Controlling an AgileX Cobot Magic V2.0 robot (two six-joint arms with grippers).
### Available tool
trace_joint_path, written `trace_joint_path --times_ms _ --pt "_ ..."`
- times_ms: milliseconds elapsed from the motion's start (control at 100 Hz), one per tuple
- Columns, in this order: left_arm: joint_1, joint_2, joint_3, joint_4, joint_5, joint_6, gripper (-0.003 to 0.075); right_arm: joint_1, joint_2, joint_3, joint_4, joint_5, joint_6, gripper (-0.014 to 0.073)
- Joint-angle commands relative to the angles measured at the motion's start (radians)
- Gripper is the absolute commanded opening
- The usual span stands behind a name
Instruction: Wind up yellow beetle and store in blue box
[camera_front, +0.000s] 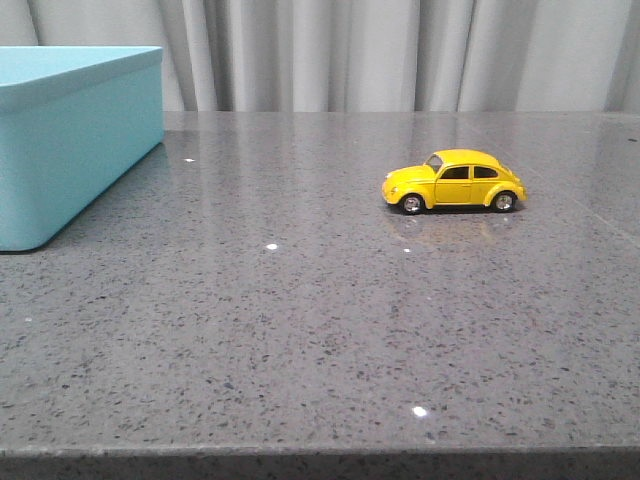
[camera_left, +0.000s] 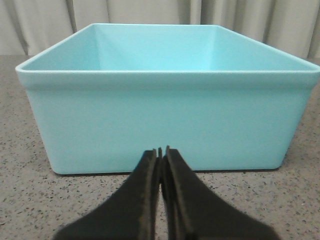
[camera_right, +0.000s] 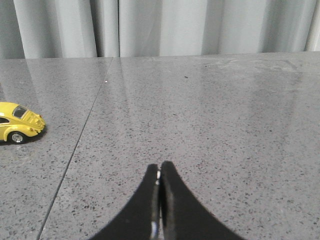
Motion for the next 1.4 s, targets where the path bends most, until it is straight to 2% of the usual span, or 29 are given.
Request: trace_joint_path --times_ms 0,700,1020,1230,1390 --pt "0.002 -0.033 0.021 -0.01 -0.076 0.0 -0.0019 -0.004 -0.022 -0.017 -0.003 -0.072 -0.003 -0.0067" --pt "0.002 -0.033 0.021 -0.01 -0.08 0.0 -0.0019 -0.004 -0.022 -0.017 -0.003 -0.076 -0.003 -0.0067" --pt "0.002 -0.031 0.021 -0.001 -0.182 0.0 -0.0019 -0.004 -0.022 -0.017 -0.003 -0.174 -0.003 -0.0067" --pt "0.002 -0.031 0.014 -0.001 -0.21 0.0 -0.0019 -0.004 -0.022 -0.029 -0.003 -0.165 -0.003 -0.0067" --pt "0.002 -0.022 -0.039 -0.001 -0.205 0.0 -0.0019 -0.004 -0.003 -0.104 -0.003 -0.088 -0.002 -0.0066"
